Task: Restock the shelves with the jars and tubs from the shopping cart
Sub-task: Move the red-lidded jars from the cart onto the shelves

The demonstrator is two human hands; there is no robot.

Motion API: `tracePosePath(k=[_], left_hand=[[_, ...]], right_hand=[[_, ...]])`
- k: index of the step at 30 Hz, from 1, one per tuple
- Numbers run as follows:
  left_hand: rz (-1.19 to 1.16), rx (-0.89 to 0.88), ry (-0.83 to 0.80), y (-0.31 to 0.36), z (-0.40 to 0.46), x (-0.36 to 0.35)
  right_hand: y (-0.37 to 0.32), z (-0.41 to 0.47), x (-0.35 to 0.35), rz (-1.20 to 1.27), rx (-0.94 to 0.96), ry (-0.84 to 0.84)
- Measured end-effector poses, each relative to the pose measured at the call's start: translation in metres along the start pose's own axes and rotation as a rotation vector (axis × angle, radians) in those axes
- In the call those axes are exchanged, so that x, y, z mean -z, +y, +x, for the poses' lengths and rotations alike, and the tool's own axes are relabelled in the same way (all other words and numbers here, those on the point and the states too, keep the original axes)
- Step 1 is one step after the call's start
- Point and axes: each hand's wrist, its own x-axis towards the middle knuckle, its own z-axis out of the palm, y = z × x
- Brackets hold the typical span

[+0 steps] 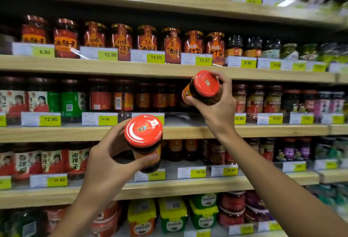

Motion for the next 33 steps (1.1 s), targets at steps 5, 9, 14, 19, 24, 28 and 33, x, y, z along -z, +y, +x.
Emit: tracePosePath(k=[5, 9, 14, 19, 24, 28, 33], left_hand=[[-0.02, -0.032, 0.055, 0.002, 0.009, -0.001], [-0.028, -0.07, 0.084, 0.003, 0.019, -0.004], [-0.021, -0.116, 0.122, 0.005, 0.032, -0.011], [-0.032, -0.153, 0.178, 0.008, 0.055, -0.015], [-0.015, -0.193, 0.206, 0.007, 0.078, -0.017], [-0.047, -0.203, 0.214, 0.001, 0.095, -0.021], [-0.047, -0.202, 0.255, -0.007, 0.107, -0.032]], right_hand=[[0.024, 0.001, -0.009, -0.07, -0.021, -0.044], [0.04, 0.002, -0.011, -0.126, -0.055, -0.139], [0.051, 0.004, -0.011, -0.208, -0.094, -0.235], [0.054, 0.028, -0.01, -0.362, -0.125, -0.254], [0.055, 0.051, -0.014, -0.582, -0.253, -0.357], [0.048, 0.058, -0.019, -0.713, -0.288, -0.452], [0.041, 0.039, -0.012, -0.679, -0.264, -0.493]])
